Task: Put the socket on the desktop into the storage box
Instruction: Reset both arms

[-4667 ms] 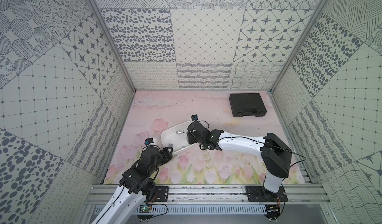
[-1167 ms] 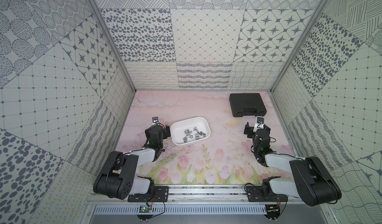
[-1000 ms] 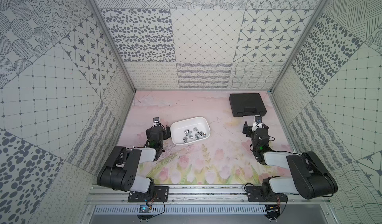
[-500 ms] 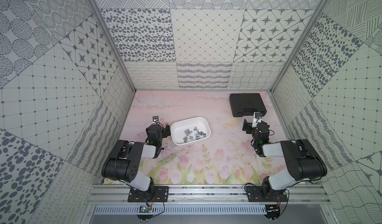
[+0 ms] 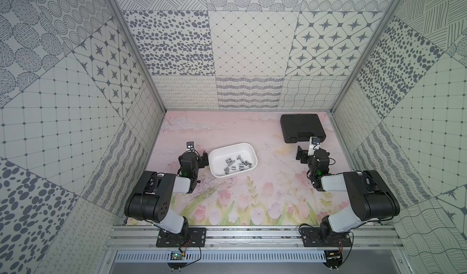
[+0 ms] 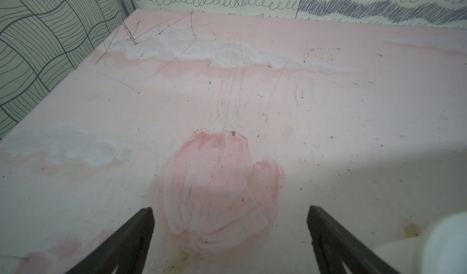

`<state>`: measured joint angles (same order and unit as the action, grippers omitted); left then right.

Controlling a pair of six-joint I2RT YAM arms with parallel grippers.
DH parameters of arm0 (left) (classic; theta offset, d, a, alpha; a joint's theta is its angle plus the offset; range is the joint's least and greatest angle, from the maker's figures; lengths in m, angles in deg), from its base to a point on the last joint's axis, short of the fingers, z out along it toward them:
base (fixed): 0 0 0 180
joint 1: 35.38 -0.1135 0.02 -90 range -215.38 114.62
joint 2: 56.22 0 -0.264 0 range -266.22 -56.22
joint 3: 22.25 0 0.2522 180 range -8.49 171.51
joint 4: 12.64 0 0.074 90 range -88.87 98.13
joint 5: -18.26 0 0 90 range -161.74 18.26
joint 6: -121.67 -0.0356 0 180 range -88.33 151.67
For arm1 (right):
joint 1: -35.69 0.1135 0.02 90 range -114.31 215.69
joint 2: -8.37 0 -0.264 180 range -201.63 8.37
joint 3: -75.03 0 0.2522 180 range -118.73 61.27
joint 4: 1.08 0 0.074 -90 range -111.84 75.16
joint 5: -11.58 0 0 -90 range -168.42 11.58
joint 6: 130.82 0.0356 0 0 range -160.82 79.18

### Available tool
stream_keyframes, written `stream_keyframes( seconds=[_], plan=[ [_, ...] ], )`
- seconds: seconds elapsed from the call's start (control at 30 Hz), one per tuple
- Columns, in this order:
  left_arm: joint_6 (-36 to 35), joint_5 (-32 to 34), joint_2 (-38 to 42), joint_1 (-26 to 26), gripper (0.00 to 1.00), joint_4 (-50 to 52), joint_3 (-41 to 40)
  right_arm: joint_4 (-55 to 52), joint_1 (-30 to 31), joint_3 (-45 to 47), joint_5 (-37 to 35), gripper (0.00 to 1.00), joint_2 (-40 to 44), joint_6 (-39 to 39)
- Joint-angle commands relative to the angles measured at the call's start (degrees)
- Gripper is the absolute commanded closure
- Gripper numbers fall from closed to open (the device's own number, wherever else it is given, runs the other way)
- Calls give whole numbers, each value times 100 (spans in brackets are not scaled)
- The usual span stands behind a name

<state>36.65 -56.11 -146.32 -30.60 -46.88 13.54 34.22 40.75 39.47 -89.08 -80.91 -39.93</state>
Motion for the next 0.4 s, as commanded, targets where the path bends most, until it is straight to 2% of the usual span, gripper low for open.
stream_keyframes(
  seconds=[0.0,0.37],
  plan=[
    [39,-131,3,-35,1,-230,50,77,-22,-83,41,3,20,57],
    [41,-131,-1,-37,1,-232,48,-1,-77,-114,194,3,24,83]
  ],
)
